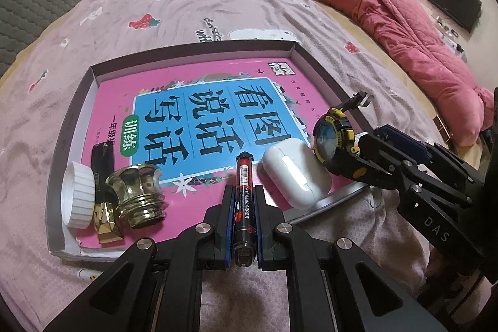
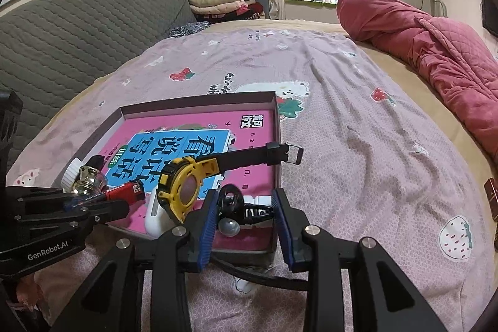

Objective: Organize rigid objects
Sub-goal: 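Carry the lighter into the box with the left tool while the right tool carries the key fob, then open both tools to release the lighter and key fob in the box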

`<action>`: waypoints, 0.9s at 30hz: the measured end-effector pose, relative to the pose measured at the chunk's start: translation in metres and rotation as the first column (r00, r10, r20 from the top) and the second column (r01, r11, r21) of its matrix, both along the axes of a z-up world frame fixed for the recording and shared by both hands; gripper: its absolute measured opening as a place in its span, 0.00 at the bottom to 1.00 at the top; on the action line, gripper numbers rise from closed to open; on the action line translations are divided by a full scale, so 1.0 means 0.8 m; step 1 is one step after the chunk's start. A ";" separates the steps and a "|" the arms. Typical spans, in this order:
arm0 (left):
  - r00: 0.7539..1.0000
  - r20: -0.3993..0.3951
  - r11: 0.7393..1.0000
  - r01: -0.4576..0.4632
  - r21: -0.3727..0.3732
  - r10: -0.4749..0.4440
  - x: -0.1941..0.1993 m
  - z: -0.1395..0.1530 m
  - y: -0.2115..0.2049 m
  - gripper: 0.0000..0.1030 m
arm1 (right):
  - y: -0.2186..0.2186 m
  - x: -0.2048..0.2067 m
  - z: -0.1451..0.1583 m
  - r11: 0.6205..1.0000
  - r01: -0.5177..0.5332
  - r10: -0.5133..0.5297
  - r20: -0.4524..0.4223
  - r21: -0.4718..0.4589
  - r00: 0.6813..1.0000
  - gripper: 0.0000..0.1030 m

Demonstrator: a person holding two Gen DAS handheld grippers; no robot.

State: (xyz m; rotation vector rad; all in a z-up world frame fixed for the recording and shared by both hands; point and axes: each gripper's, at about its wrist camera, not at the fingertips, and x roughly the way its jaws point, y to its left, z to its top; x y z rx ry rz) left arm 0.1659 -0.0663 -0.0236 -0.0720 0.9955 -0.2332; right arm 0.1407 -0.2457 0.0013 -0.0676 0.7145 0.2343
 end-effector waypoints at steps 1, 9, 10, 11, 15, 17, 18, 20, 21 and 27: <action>1.000 -0.001 1.000 -0.002 0.000 0.002 0.000 0.000 0.001 0.10 | 0.000 0.000 0.000 1.000 0.001 -0.001 0.001 -0.003 1.000 0.34; 1.000 -0.005 1.000 -0.016 -0.010 0.016 -0.003 0.001 0.010 0.10 | -0.004 0.000 0.001 1.000 0.006 -0.006 0.000 0.000 1.000 0.34; 1.000 -0.007 1.000 -0.017 -0.011 0.016 -0.003 0.000 0.011 0.10 | -0.005 0.000 0.001 1.000 0.006 -0.006 -0.001 0.002 1.000 0.34; 1.000 -0.007 1.000 -0.018 -0.010 0.018 -0.003 0.001 0.011 0.10 | -0.006 0.000 0.001 1.000 0.009 -0.009 -0.001 0.000 1.000 0.35; 1.000 -0.008 1.000 -0.018 -0.019 0.018 -0.004 0.002 0.013 0.10 | -0.010 -0.004 0.006 1.000 0.019 -0.019 0.018 0.014 1.000 0.36; 1.000 -0.006 1.000 -0.016 -0.017 0.016 -0.005 0.003 0.013 0.11 | -0.011 -0.006 0.010 0.999 0.017 -0.018 0.029 0.031 0.999 0.38; 1.000 -0.005 1.000 -0.015 -0.014 0.015 -0.005 0.003 0.013 0.11 | -0.012 -0.008 0.011 0.999 0.016 -0.017 0.033 0.043 0.999 0.38; 1.000 0.006 1.000 -0.015 -0.012 0.015 -0.007 0.006 0.013 0.14 | -0.010 -0.010 0.014 0.999 0.010 -0.012 0.042 0.048 0.999 0.38; 1.000 0.009 1.000 -0.015 -0.014 0.015 -0.008 0.007 0.013 0.16 | -0.008 -0.012 0.016 0.999 0.006 -0.008 0.051 0.047 0.999 0.38; 0.999 0.041 1.000 -0.011 -0.018 0.012 -0.018 0.020 0.015 0.39 | 0.005 -0.023 0.025 0.999 -0.026 0.022 0.092 0.039 0.996 0.44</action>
